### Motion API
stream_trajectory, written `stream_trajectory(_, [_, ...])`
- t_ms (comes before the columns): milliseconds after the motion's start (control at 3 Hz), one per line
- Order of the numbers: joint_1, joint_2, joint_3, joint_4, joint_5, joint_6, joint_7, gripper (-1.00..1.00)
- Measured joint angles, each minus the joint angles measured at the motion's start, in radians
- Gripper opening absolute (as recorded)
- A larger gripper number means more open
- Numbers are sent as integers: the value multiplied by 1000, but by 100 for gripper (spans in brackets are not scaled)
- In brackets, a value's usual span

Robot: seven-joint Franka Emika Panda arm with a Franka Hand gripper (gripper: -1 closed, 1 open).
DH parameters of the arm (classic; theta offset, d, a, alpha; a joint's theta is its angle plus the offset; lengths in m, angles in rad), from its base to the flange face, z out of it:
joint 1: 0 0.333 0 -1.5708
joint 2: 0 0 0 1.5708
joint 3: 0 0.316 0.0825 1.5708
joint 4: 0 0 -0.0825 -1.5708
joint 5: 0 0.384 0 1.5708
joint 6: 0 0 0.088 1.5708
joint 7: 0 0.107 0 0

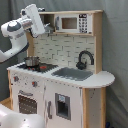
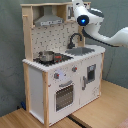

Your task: Play with the kitchen

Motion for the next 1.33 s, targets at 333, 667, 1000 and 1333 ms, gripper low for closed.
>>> stream_trajectory(333, [81,-12,-25,-40,-14,-5,-44,100])
stream_trajectory(667, [167,-38,-27,-94,-41,-9,-68,100])
stream_trajectory(1000, [230,-82,-8,-159,-64,3,-88,100])
stream_trajectory(1333, [257,-134,45,-206,-76,41,-114,100])
